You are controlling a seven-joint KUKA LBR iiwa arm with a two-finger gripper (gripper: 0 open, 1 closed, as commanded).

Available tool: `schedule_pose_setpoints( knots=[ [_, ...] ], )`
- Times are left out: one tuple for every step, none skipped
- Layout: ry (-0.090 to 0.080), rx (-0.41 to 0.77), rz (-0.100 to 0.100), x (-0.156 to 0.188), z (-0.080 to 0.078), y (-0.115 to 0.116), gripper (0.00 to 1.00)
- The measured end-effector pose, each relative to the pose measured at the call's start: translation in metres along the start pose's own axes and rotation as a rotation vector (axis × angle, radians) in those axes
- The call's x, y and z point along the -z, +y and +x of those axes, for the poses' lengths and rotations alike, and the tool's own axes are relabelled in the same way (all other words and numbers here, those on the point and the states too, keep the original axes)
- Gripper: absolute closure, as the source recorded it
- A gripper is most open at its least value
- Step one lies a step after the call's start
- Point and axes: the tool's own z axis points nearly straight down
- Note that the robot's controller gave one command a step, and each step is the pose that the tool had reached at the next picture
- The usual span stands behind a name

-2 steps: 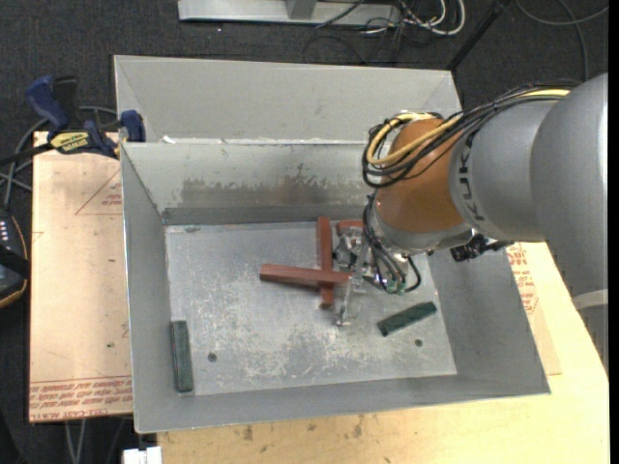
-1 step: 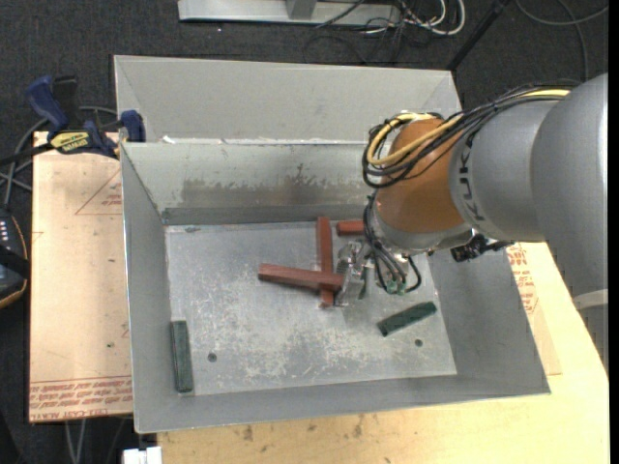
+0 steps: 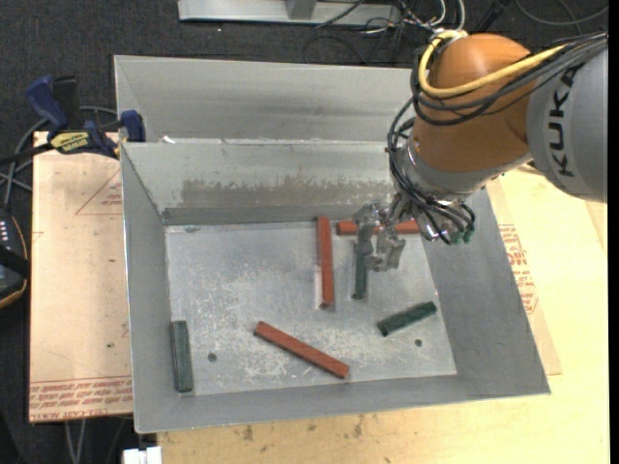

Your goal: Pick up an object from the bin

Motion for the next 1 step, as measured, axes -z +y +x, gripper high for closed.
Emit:
schedule_pose_setpoints(
  knots=[
    [0.005,-0.001,-0.002,-0.0028,0.001,-0.0001,0.0]
  ],
)
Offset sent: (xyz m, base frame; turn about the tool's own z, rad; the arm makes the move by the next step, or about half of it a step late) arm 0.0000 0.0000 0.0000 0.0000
